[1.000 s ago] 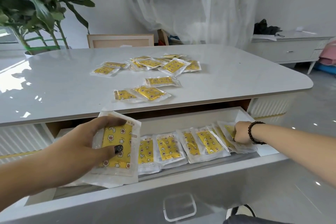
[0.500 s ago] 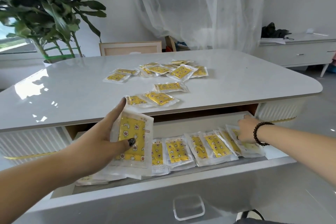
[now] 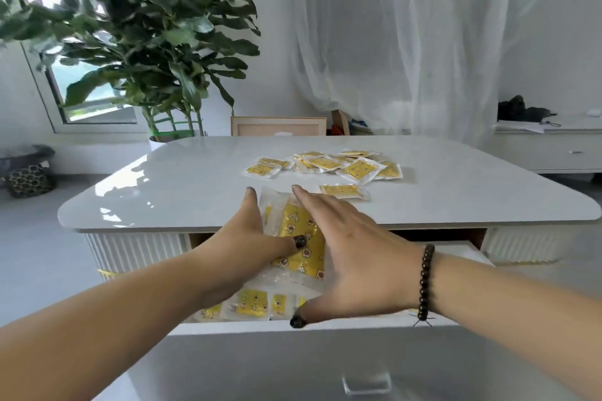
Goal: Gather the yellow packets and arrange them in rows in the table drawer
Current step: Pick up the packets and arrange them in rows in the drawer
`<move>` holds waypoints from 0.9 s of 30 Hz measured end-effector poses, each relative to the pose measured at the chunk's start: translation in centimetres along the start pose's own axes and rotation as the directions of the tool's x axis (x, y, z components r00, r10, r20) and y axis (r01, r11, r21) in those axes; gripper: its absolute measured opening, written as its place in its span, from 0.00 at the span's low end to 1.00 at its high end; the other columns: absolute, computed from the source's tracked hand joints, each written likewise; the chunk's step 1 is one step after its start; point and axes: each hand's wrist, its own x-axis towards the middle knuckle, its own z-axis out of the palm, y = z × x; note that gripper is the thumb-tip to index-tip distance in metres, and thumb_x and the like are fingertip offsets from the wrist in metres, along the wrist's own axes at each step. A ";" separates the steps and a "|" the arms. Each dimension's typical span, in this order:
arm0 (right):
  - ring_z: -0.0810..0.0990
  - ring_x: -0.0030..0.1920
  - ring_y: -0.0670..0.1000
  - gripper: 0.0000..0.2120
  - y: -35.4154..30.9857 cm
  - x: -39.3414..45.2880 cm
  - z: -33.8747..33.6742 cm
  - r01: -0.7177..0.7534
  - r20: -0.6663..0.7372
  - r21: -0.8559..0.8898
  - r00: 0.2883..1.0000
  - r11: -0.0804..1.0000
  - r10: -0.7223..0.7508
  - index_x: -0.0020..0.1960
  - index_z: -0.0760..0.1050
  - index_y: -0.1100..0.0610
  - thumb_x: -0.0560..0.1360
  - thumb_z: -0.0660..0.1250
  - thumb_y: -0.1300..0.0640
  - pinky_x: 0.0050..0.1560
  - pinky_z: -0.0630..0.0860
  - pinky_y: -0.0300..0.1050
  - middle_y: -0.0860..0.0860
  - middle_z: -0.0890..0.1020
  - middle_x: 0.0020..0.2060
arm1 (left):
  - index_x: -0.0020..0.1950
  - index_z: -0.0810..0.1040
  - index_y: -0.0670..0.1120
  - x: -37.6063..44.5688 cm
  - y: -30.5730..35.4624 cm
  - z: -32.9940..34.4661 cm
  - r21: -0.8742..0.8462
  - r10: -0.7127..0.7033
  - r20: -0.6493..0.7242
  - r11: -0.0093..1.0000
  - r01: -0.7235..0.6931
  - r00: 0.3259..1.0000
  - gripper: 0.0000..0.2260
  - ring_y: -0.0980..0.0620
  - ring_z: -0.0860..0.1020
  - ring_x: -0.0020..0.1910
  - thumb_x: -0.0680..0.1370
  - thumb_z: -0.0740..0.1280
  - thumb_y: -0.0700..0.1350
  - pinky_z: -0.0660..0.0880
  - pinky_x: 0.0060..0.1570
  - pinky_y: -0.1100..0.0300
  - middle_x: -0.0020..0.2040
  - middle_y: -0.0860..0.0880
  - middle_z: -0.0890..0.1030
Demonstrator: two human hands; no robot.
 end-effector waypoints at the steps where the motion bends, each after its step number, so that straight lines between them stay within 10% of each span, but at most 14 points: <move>1: 0.52 0.73 0.45 0.62 -0.4 0.1 0.2 0.014 -0.042 -0.023 0.999 1.000 -0.015 0.76 0.33 0.46 0.61 0.75 0.36 0.73 0.54 0.40 0.41 0.53 0.72 | 0.78 0.44 0.57 -0.5 0.1 -0.1 -0.015 0.013 0.008 1.000 -0.013 1.000 0.46 0.44 0.84 0.49 0.73 0.72 0.35 0.81 0.49 0.46 0.59 0.47 0.79; 16: 0.50 0.72 0.34 0.58 -2.8 1.0 1.1 0.182 -0.033 0.177 0.983 0.967 -0.179 0.78 0.46 0.48 0.59 0.79 0.42 0.72 0.50 0.29 0.37 0.54 0.72 | 0.76 0.31 0.57 -4.1 0.1 -2.8 0.231 -0.023 0.099 0.973 -0.001 0.995 0.50 0.51 0.81 0.53 0.75 0.69 0.36 0.79 0.56 0.52 0.69 0.49 0.72; 20: 0.71 0.65 0.40 0.33 -1.7 3.6 0.9 0.063 -0.088 0.518 0.996 0.853 -0.020 0.73 0.62 0.47 0.72 0.72 0.51 0.67 0.69 0.39 0.42 0.70 0.66 | 0.75 0.28 0.56 -3.5 0.3 -4.4 0.373 -0.047 0.110 0.928 0.002 0.993 0.49 0.52 0.81 0.50 0.77 0.68 0.37 0.80 0.46 0.61 0.52 0.56 0.77; 27: 0.79 0.41 0.47 0.01 -2.1 9.3 2.7 0.058 -0.192 0.629 0.978 0.776 0.082 0.45 0.81 0.56 0.74 0.70 0.60 0.48 0.79 0.43 0.50 0.82 0.40 | 0.77 0.33 0.55 -1.0 -1.0 -7.1 0.507 -0.105 0.096 0.861 0.042 0.990 0.46 0.47 0.80 0.55 0.76 0.65 0.33 0.79 0.55 0.47 0.59 0.48 0.76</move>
